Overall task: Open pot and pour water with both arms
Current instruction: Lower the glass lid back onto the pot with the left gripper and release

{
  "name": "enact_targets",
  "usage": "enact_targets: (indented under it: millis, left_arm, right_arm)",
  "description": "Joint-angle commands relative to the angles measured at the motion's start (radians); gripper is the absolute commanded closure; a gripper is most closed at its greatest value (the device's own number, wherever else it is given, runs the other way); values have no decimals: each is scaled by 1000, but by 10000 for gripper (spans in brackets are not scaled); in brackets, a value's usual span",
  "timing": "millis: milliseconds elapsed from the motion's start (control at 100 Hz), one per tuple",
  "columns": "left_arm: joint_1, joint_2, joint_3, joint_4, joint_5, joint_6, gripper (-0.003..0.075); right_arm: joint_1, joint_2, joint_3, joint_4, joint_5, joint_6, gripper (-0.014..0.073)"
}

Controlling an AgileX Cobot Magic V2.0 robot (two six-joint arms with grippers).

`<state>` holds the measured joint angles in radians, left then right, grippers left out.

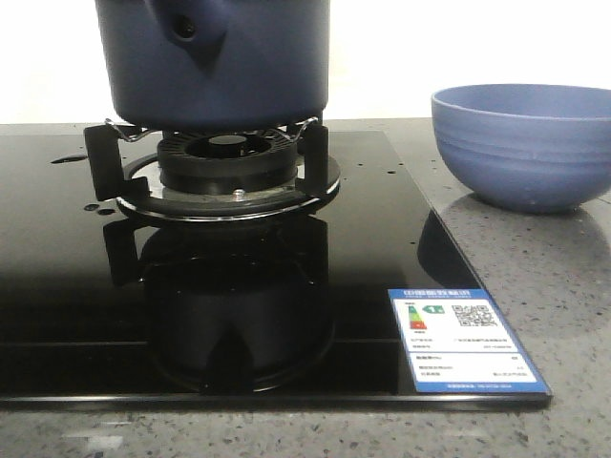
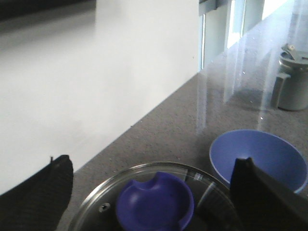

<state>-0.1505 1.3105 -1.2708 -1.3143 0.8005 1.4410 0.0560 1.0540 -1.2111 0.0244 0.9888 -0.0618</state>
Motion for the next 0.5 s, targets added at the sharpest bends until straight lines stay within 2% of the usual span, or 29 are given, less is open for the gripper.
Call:
enact_targets:
  millis: [0, 90, 160, 220, 230, 250, 270, 290, 330, 350, 420, 490]
  left_arm:
    - [33, -69, -37, -66, 0, -40, 143]
    - [74, -105, -37, -66, -3, -133, 226]
    - [104, -127, -37, -55, -3, -202, 356]
    - [127, -146, -37, -24, -3, -258, 534]
    - [129, -147, -37, -19, -3, -263, 534]
    - [137, -153, -37, -5, -3, -281, 615]
    - [141, -159, -37, 16, -3, -290, 659]
    - [145, -164, -35, 36, -1, -302, 745]
    - [152, -178, -30, 78, -1, -321, 741]
    - [157, -185, -29, 99, -1, -333, 741]
    - [168, -218, -1, 145, -19, -362, 741]
    - [171, -273, 59, 157, -100, -367, 741]
  right_arm:
    - [-6, -20, -25, 45, -100, -8, 175]
    - [-6, -20, -23, 156, -160, -9, 197]
    - [-6, -23, -2, 251, -235, -40, 257]
    - [-2, -39, 36, 330, -330, -92, 345]
    - [-2, -39, 41, 338, -340, -99, 358]
    - [-2, -47, 51, 360, -371, -112, 398]
    - [-2, -53, 68, 382, -391, -136, 445]
    - [-2, -66, 92, 402, -428, -172, 496]
    - [-2, -84, 125, 432, -470, -213, 589]
    - [-2, -96, 146, 447, -505, -234, 663]
    - [-2, -146, 225, 465, -595, -273, 656]
    - [0, -201, 313, 465, -683, -300, 656]
